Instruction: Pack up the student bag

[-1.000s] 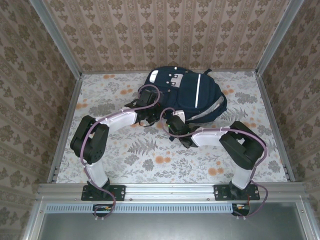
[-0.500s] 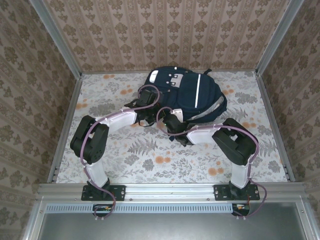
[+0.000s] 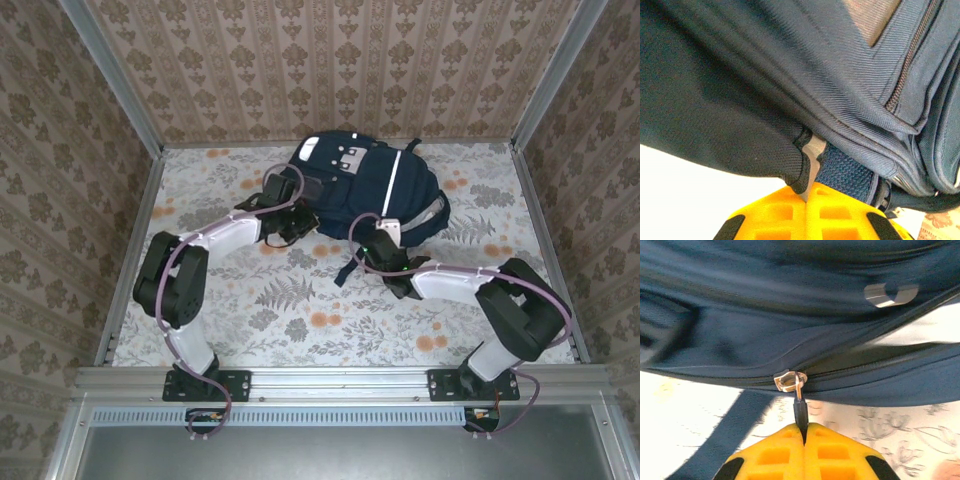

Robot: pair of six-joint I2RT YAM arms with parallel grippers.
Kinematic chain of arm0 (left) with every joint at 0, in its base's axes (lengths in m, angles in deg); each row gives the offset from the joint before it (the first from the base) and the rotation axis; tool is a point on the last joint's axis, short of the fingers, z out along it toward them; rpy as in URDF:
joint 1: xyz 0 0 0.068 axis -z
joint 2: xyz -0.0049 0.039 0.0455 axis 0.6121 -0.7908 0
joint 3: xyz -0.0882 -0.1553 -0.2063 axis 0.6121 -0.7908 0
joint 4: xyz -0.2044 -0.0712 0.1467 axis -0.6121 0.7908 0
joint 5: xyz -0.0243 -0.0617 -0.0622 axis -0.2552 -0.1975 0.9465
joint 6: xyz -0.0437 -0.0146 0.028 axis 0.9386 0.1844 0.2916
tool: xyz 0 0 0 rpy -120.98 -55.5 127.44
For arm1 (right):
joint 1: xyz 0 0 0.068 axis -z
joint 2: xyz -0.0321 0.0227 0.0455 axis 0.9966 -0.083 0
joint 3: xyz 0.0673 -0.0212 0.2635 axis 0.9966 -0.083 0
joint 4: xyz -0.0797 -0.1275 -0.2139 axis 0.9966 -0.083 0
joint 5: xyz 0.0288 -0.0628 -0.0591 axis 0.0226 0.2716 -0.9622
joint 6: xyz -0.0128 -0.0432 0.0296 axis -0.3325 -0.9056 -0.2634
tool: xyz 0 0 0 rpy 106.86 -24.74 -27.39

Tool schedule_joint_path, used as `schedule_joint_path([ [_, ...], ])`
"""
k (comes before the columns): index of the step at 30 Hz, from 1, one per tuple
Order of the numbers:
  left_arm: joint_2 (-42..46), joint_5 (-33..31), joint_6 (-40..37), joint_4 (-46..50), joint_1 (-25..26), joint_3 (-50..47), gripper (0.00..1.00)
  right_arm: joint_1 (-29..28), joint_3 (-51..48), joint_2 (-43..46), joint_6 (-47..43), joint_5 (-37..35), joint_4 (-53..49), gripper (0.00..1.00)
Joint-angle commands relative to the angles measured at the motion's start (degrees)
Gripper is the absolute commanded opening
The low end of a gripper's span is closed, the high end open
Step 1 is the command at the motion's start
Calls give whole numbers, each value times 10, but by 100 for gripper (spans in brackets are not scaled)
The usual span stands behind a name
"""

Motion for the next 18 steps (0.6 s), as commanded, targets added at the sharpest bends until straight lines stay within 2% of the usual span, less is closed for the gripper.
schedule_joint_path([
  [1,36,-40,-24,25,-47,-17,0,25,-23,33,4,-6,-46,0],
  [9,50,-42,-72,57,-123,-32,0,68,-49,80,-3,30,-65,0],
  [12,51,-21,-90,63,-155,-30,0,68,-46,86,-16,65,-67,0],
  [15,55,-12,-108,87,-154,-13,0,64,-40,86,-6,118,-63,0],
  [16,59,-9,-109,94,-148,-8,5,58,-36,86,-2,130,-62,0],
  [18,68,-12,-105,115,-130,-2,27,48,-32,86,6,157,-56,0],
])
